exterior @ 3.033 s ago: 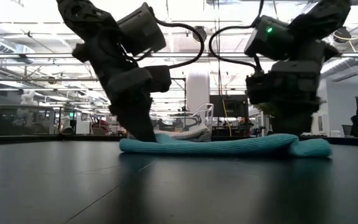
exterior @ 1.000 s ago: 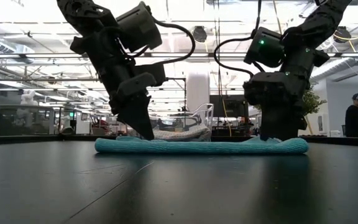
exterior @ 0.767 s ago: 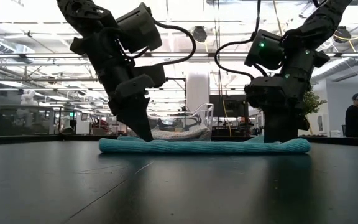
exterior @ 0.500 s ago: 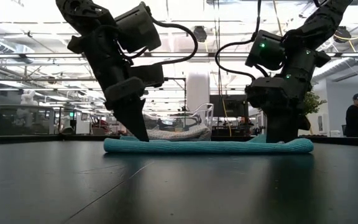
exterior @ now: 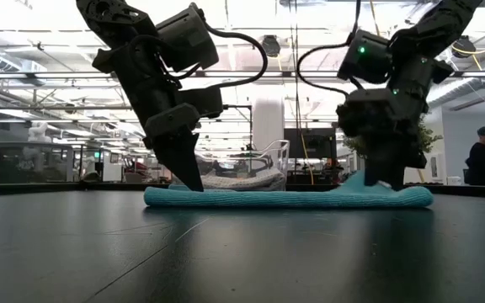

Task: Fold microfiber towels
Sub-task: Fold the blue microfiber towel

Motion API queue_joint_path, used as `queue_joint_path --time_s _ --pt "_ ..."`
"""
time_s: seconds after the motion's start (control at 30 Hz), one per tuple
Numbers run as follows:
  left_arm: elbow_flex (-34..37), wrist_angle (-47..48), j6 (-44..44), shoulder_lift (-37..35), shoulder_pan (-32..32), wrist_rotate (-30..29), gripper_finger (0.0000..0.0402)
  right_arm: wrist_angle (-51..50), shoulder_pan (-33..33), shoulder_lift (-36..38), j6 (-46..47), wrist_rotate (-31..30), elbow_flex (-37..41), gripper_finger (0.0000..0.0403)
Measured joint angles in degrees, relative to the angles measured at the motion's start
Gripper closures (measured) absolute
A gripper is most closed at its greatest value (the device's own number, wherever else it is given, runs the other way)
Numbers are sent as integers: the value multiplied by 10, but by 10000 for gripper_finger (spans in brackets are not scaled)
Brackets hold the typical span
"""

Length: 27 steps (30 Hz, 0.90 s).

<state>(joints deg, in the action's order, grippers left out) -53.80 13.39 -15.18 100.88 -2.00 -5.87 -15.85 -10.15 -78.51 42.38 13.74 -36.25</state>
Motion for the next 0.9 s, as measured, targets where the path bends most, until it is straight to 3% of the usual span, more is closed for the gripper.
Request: queue_joint_path --time_s 0.3,0.47,0.7,0.9 --pt "-1 -13 -2 17 -8 -1 371 -29 0 60 27 0 -1 402" --pt "-2 -65 -2 44 -15 0 371 -22 0 76 55 5 -1 402" --pt "-1 -92 -2 47 -15 1 371 48 0 79 94 42 -8 403" --pt "-1 -95 4 47 -15 3 371 162 0 78 118 40 -22 403"
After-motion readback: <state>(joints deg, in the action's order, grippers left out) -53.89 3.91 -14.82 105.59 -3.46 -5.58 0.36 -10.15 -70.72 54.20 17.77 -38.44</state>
